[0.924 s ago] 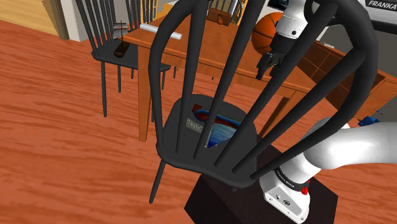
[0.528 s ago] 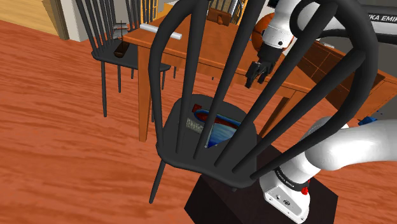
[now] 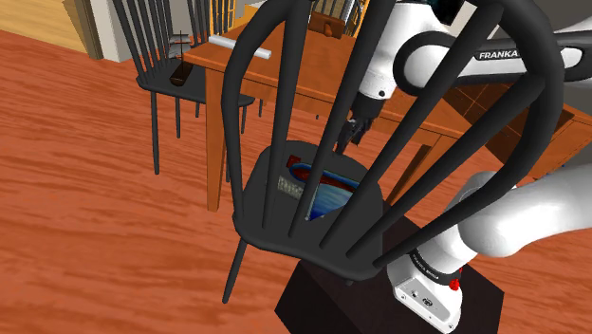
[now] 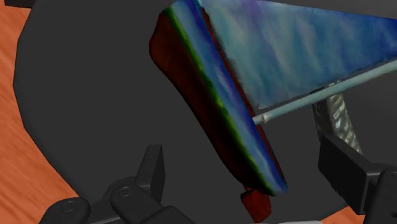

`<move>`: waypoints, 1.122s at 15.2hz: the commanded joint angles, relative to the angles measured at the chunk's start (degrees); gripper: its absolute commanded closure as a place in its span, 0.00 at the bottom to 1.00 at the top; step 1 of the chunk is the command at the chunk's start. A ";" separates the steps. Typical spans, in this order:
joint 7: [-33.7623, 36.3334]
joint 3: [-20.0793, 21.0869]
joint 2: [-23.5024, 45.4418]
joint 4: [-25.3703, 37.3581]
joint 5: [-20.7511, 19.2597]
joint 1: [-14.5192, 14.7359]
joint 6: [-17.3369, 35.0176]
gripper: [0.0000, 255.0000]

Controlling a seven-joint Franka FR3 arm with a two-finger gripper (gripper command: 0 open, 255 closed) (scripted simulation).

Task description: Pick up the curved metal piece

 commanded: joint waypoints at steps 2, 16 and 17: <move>-0.60 1.63 3.16 -2.00 1.80 2.50 5.42 0.00; -2.81 7.12 19.95 -4.10 6.46 9.49 24.94 0.00; -2.82 7.18 20.65 -4.39 6.45 9.49 25.92 0.00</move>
